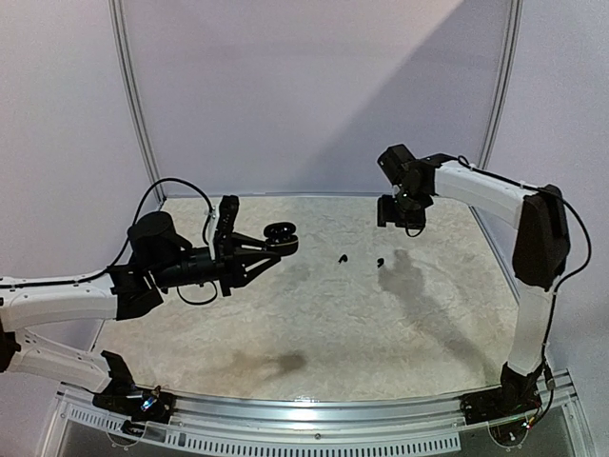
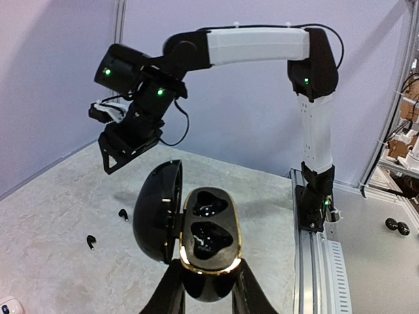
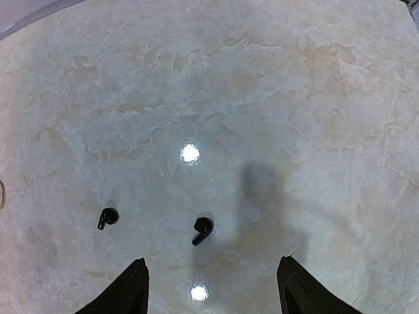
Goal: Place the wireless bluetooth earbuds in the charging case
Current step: Adjust the right earbud at the center of the board.
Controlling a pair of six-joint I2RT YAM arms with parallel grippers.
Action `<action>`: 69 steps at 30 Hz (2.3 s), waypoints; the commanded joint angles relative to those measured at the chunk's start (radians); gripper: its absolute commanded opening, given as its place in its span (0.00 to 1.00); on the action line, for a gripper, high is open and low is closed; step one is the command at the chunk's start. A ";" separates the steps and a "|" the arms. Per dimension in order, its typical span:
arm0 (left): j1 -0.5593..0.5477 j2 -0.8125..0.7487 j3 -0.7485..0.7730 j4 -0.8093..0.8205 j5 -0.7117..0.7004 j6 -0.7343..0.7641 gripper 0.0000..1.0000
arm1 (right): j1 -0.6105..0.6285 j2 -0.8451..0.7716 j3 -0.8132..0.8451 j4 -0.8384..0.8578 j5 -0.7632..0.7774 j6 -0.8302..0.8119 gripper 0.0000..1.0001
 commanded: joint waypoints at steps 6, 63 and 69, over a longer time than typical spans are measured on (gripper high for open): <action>0.011 0.029 0.007 0.035 0.020 0.017 0.00 | -0.005 0.311 0.213 -0.107 -0.066 -0.093 0.58; 0.031 0.051 0.015 0.057 0.023 0.016 0.00 | -0.002 0.283 0.109 -0.098 -0.141 -0.299 0.48; 0.031 0.048 0.014 0.053 0.024 0.016 0.00 | -0.003 0.363 0.222 -0.132 -0.127 -0.329 0.58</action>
